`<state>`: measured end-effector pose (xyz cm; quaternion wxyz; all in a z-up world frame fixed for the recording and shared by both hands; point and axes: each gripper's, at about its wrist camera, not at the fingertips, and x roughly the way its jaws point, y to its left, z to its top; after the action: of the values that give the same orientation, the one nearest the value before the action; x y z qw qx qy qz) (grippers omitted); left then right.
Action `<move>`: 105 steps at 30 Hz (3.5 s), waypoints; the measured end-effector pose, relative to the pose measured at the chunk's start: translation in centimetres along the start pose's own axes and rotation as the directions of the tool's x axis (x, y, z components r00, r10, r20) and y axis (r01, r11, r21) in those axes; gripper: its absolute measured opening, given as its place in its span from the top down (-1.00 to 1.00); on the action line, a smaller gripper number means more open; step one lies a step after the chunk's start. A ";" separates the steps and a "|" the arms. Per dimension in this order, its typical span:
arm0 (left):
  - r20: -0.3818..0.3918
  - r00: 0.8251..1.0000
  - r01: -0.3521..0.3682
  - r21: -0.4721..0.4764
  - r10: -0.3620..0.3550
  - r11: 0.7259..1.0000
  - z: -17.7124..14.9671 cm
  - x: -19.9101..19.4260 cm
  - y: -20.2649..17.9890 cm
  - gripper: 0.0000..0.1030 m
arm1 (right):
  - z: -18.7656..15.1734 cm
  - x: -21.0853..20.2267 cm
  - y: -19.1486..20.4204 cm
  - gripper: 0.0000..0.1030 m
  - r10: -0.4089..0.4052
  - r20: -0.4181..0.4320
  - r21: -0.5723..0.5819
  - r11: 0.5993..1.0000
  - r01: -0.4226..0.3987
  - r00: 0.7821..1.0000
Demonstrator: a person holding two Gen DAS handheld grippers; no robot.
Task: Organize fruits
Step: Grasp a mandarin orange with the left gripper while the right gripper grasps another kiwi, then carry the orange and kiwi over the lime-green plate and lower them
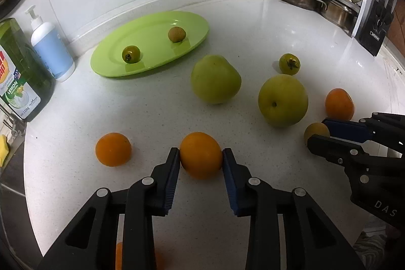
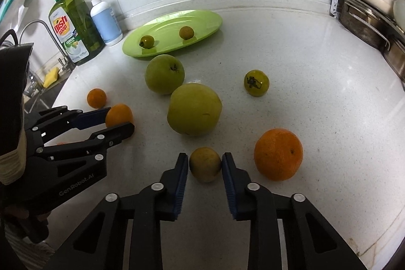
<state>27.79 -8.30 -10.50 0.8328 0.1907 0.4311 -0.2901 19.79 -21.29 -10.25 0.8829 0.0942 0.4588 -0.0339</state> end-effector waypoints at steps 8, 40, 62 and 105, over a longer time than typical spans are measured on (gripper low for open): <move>0.021 1.000 0.008 0.011 -0.008 1.000 0.0 -1.0 -0.3 0.35 | 0.0 -0.3 0.1 0.45 0.010 0.012 -0.007 1.000 -0.010 1.000; 0.234 0.967 -0.070 -0.124 0.098 0.990 2.8 -9.3 1.7 0.35 | 6.5 -5.0 1.7 0.45 0.169 0.170 -0.133 0.980 -0.147 0.971; 0.290 0.944 -0.114 -0.152 0.155 0.982 10.7 -8.1 6.7 0.35 | 17.5 -1.5 3.9 0.45 0.232 0.163 -0.264 0.947 -0.184 0.959; -0.059 0.998 -0.023 -0.208 0.010 0.978 16.0 9.5 13.8 0.35 | 24.7 16.6 4.0 0.45 0.159 -0.138 -0.256 0.948 -0.191 0.978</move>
<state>50.79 -9.96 -8.58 0.8378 0.1143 0.4815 -0.2308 49.78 -21.85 -9.40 0.8590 0.0163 0.4992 0.1124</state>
